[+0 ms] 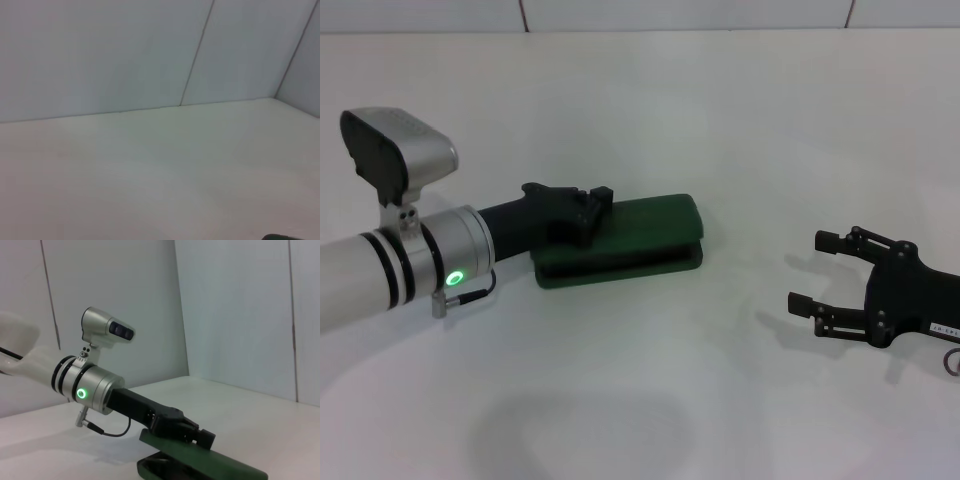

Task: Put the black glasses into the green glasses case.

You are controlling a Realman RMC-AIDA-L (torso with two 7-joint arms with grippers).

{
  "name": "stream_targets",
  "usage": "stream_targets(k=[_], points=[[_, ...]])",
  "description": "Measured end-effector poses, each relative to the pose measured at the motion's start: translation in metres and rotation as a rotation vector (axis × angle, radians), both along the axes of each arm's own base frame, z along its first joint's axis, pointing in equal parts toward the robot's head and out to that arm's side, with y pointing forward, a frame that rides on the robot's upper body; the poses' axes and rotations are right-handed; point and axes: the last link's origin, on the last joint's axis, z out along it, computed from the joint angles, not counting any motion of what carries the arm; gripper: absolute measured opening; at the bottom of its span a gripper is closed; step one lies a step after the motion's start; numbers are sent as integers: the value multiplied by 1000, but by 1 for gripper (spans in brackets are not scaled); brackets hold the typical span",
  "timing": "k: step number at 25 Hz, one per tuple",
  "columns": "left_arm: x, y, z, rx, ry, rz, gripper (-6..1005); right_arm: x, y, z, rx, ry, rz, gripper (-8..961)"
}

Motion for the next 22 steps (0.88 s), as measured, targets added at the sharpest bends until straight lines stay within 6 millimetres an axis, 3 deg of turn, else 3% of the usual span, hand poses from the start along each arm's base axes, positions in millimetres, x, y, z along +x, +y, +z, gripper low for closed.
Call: stream_targets(k=[10,17,22], points=[[3,-4,2,12,-66,-36,100,-1,0,0,-2,2,-1,869],[15,1,30,5,-247,-37,101,-1,1,0,2,6,-4,869],[9,-1,41,54,-263,-60,102,1,5,7,44,25,-29,869]])
